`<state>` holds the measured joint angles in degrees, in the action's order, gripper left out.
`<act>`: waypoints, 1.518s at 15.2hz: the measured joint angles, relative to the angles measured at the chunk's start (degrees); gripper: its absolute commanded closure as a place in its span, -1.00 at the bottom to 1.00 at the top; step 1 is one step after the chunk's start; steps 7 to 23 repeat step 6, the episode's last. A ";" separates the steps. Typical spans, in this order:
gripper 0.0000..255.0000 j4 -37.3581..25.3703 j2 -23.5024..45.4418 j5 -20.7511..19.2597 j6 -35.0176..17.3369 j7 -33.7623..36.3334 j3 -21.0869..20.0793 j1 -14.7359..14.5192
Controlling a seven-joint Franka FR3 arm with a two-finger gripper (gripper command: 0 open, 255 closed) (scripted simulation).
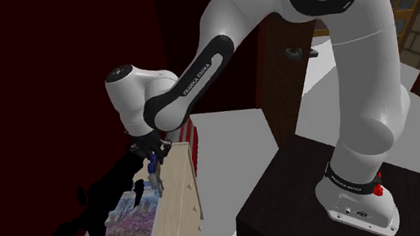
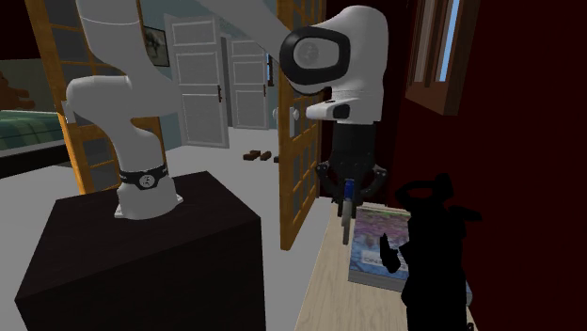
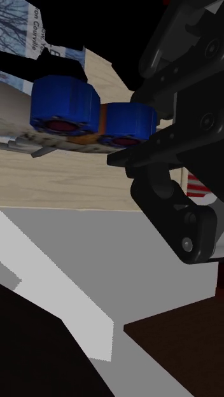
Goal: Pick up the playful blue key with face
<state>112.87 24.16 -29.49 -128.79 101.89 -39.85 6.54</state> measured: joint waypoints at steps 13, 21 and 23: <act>1.00 -0.83 -2.83 2.82 2.83 -2.10 -1.59 1.23; 1.00 -0.83 -2.83 2.82 2.83 -2.10 -1.59 1.23; 1.00 -0.83 -2.83 2.82 2.83 -2.10 -1.59 1.23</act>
